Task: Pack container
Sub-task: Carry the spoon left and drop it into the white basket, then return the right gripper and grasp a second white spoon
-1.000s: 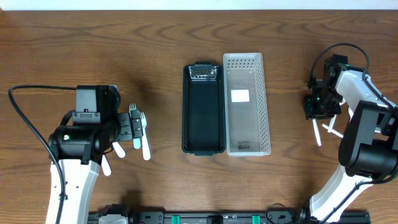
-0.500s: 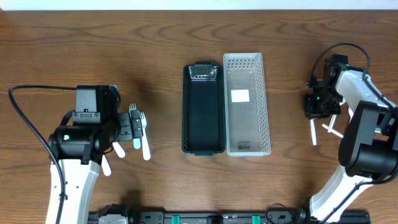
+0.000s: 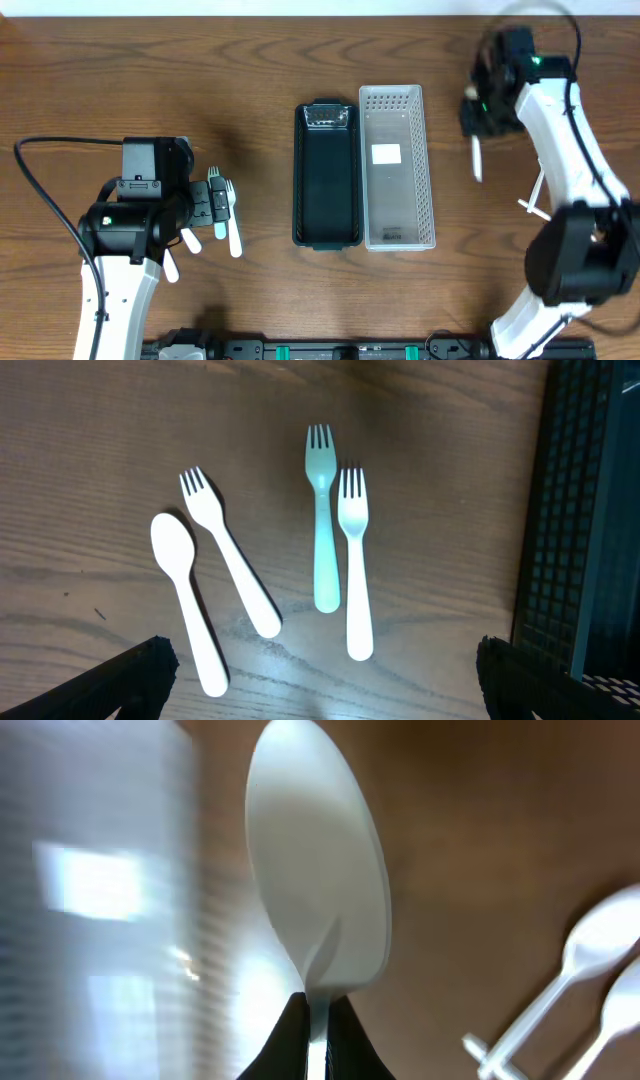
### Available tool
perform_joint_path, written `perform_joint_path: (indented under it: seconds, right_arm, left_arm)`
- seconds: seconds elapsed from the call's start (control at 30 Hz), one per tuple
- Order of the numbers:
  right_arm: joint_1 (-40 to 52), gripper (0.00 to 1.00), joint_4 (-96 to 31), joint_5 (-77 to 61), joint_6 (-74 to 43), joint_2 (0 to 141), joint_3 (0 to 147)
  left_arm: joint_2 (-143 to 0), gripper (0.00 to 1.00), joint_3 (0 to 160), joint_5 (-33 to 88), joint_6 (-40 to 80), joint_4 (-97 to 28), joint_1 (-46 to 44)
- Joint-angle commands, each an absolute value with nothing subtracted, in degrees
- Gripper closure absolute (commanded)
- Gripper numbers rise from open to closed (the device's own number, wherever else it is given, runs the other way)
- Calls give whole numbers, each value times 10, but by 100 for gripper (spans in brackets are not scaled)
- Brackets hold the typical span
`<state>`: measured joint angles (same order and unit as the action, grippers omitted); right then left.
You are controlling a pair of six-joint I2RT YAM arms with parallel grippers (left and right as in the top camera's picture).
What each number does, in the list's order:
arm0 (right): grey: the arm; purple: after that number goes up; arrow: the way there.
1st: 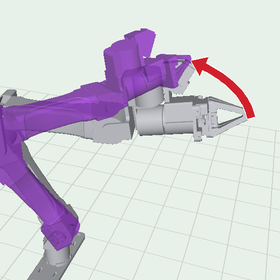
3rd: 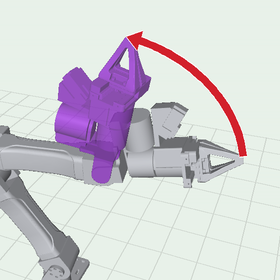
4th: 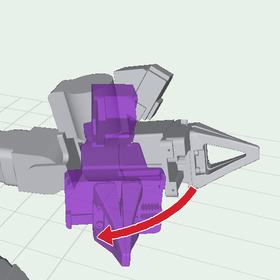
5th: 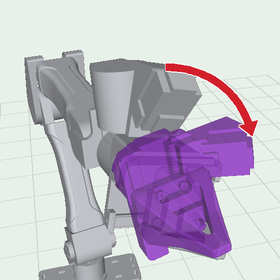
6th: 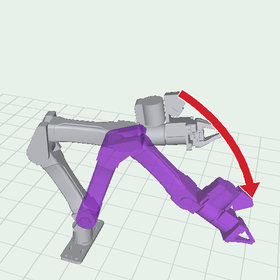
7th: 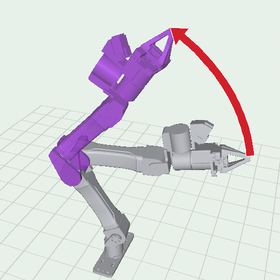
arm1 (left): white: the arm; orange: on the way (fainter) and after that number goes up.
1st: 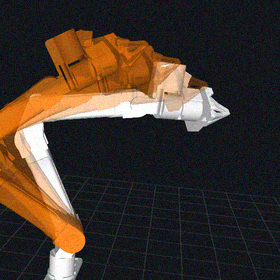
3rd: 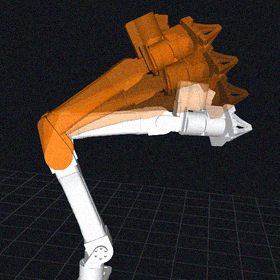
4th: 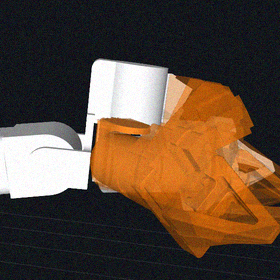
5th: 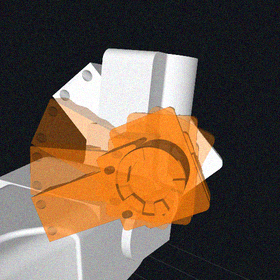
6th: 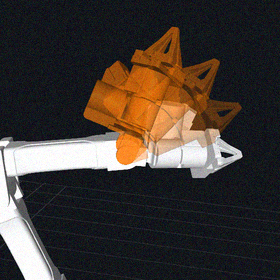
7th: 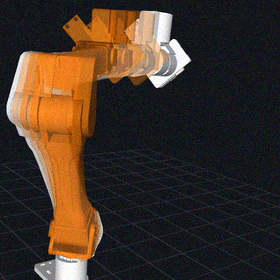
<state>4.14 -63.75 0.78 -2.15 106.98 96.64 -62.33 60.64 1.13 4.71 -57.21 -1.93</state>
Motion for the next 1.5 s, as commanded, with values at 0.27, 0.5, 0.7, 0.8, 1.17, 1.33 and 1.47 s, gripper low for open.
perform_joint_path:
  seconds: [0.27, 0.5, 0.7, 0.8, 1.17, 1.33, 1.47]
  right_arm:
    - [197, 99, -615, -2, -194, 1086, 1011]
    - [214, 99, -622, -3, -212, 1187, 1011]
    - [220, 93, -627, -3, -211, 1225, 1011]
    - [220, 85, -628, -3, -208, 1209, 1014]
    - [128, 43, -677, 48, -175, 1018, 1068]
    - [-23, 24, -716, 49, -175, 975, 1067]
    - [-118, 20, -729, 48, -166, 994, 1037]
  left_arm:
    - [-625, 2, 618, 11, 53, -574, -17]
    - [-625, 2, 618, 11, 53, -574, -17]
    - [-625, 2, 618, 11, 53, -574, -17]
    - [-625, 2, 618, 11, 53, -574, -17]
    - [-625, 2, 618, 11, 53, -576, -17]
    - [-625, 2, 618, 11, 52, -578, -17]
    - [-625, 2, 618, 11, 53, -578, -17]
